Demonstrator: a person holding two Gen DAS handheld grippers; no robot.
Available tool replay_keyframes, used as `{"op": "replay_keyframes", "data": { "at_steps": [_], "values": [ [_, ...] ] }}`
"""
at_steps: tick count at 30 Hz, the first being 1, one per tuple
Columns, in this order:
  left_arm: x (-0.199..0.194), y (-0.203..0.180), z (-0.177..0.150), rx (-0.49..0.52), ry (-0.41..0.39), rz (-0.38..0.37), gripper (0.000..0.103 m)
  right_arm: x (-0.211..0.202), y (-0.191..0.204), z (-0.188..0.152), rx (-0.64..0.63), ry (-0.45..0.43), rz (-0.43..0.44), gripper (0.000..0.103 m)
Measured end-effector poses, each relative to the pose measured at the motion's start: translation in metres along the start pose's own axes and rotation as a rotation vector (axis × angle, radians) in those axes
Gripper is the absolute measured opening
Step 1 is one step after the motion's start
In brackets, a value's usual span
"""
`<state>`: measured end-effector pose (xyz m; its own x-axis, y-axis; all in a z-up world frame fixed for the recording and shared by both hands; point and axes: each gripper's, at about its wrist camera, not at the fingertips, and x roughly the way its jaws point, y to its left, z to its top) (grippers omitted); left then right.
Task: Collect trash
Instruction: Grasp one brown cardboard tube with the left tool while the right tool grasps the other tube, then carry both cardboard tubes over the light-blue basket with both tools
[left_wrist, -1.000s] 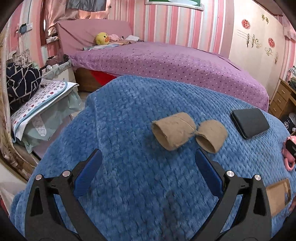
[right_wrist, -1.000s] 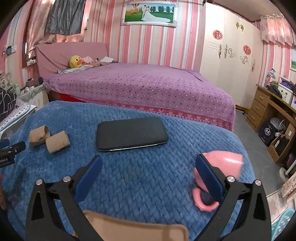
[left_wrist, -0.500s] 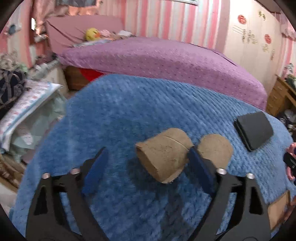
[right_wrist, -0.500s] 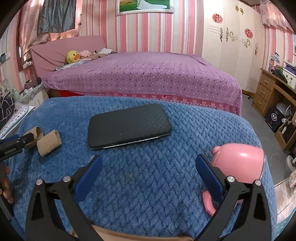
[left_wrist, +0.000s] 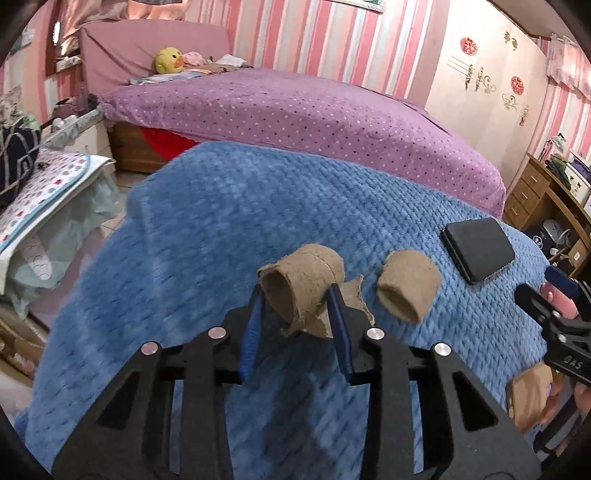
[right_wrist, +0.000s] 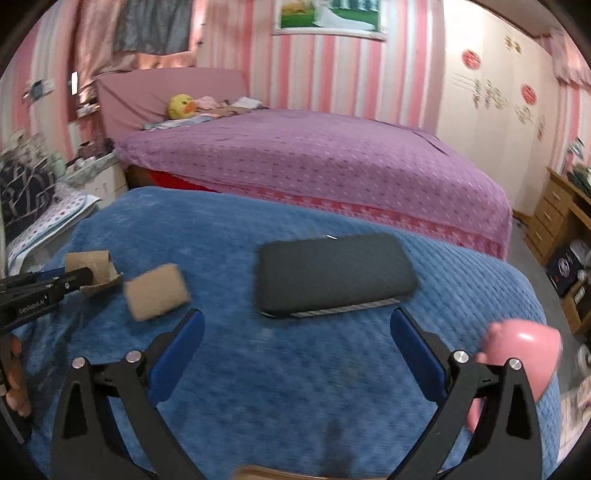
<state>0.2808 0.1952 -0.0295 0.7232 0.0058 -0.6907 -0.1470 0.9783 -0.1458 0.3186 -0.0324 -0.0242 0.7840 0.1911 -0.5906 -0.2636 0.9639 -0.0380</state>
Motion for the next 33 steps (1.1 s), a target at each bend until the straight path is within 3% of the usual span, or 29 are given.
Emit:
{"op": "replay_keyframes", "data": {
  "at_steps": [6,11,14,15,18,26,33],
  "values": [
    [-0.025,0.013,-0.012,0.017,-0.006,0.058,0.033,0.019,0.056,0.01,-0.088,0.022,0.089,0.098],
    [-0.029,0.032,-0.019,-0.021,0.02,0.078,0.033,0.048,0.085,0.009,-0.157,0.096,0.12,0.097],
    [-0.034,0.039,-0.023,-0.024,0.025,0.087,0.033,0.059,0.093,0.009,-0.188,0.126,0.156,0.076],
    [-0.038,0.04,-0.025,-0.011,0.023,0.101,0.033,0.063,0.096,0.007,-0.199,0.143,0.168,0.059],
    [-0.042,0.042,-0.031,-0.005,0.025,0.115,0.033,0.057,0.098,0.004,-0.218,0.133,0.189,0.054],
    [-0.054,0.019,-0.029,0.013,0.003,0.082,0.033,-0.006,0.051,-0.001,-0.149,0.02,0.116,0.054],
    [-0.074,-0.04,-0.037,0.084,-0.032,-0.007,0.033,-0.079,-0.021,-0.018,-0.076,-0.03,-0.007,0.054]
  ]
}}
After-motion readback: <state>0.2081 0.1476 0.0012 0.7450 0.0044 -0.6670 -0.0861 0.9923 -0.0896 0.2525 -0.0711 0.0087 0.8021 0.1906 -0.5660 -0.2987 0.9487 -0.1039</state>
